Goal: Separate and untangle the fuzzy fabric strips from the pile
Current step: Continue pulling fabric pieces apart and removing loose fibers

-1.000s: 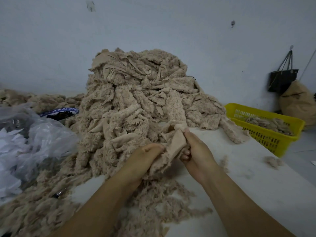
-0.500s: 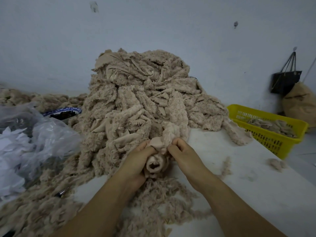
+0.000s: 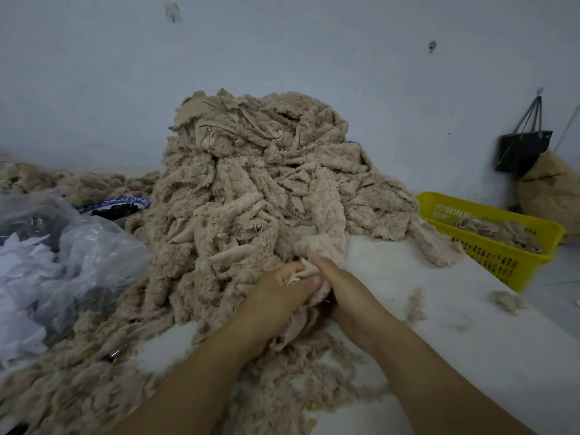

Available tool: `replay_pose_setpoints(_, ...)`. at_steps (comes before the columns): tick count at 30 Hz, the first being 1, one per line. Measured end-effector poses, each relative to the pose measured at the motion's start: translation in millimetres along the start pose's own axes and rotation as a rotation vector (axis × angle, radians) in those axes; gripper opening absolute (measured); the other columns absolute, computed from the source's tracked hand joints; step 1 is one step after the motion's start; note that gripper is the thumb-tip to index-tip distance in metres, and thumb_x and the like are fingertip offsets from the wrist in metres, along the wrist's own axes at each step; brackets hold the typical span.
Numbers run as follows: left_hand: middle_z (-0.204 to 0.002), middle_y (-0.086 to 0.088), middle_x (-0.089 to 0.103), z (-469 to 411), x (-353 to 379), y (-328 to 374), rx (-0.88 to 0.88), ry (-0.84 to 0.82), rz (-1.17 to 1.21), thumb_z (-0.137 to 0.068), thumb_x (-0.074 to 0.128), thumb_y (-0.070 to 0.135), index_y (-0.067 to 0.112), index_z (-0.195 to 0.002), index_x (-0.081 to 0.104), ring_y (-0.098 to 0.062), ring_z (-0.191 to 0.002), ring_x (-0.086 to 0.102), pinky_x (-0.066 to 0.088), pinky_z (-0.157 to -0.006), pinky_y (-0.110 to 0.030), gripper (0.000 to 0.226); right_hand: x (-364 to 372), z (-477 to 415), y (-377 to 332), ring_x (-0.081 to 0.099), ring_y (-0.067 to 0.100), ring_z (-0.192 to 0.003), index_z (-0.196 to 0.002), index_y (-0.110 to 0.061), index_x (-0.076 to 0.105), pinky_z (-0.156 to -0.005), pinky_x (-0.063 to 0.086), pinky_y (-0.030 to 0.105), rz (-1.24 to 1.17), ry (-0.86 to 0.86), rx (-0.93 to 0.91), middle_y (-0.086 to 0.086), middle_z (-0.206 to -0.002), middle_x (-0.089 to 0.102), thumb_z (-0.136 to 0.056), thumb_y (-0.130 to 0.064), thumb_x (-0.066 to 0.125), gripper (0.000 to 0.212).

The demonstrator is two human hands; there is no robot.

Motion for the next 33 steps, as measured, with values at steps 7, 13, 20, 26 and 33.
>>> replay_pose_setpoints(7,-0.082,0.017,0.075,4,0,15,0.139,0.004,0.055,-0.086,0.065,0.039,0.034,-0.082,0.079,0.003,-0.074,0.069,0.049,-0.06,-0.009,0.016,-28,-8,-5,0.073,0.022,-0.086,-0.108,-0.008,0.067,-0.068,0.057,0.031,-0.357,0.357,-0.039,0.01,-0.095,0.077,-0.107,-0.033,0.038,0.038)
replay_pose_setpoints(13,-0.095,-0.007,0.078,-1,-30,14,0.076,0.166,0.429,-0.078,0.067,0.044,0.021,-0.105,0.075,-0.017,-0.077,0.075,0.057,-0.061,-0.023,0.036,-61,-12,-7,0.068,0.023,-0.093,-0.112,-0.009,0.064,-0.077,0.056,0.038,-0.525,0.563,-0.077,0.007,-0.104,0.071,-0.106,-0.035,0.038,0.037)
replay_pose_setpoints(20,-0.109,-0.022,0.071,-3,-44,16,-0.025,0.159,0.739,-0.086,0.066,0.028,0.009,-0.128,0.064,-0.032,-0.085,0.072,0.062,-0.07,-0.04,0.046,-45,-3,-13,0.065,0.017,-0.065,-0.088,-0.008,0.069,-0.06,0.052,0.033,-0.372,0.357,-0.064,0.009,-0.083,0.07,-0.096,-0.053,0.049,0.05)
replay_pose_setpoints(26,-0.087,-0.019,0.075,0,-31,16,-0.114,0.124,0.66,-0.091,0.06,0.011,0.012,-0.089,0.08,-0.025,-0.074,0.074,0.058,-0.059,-0.03,0.02,7,13,-16,0.069,0.023,-0.07,-0.117,-0.008,0.067,-0.061,0.059,0.033,-0.076,-0.105,0.055,0.012,-0.093,0.075,-0.067,-0.077,0.05,0.086)
replay_pose_setpoints(33,-0.085,-0.016,0.074,-1,-17,11,-0.146,0.046,0.406,-0.093,0.057,0.012,0.012,-0.081,0.079,-0.02,-0.077,0.073,0.058,-0.062,-0.025,0.025,15,16,-21,0.061,0.023,-0.122,-0.125,-0.014,0.068,-0.102,0.05,0.033,-0.173,-0.271,-0.118,0.01,-0.128,0.067,-0.094,-0.052,0.05,0.053)
Point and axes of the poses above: each hand's wrist, its own z-axis away from the middle knuckle, its own x-axis out of the palm, y = z × x, the point moved 3 cm from there along -z, towards the middle knuckle
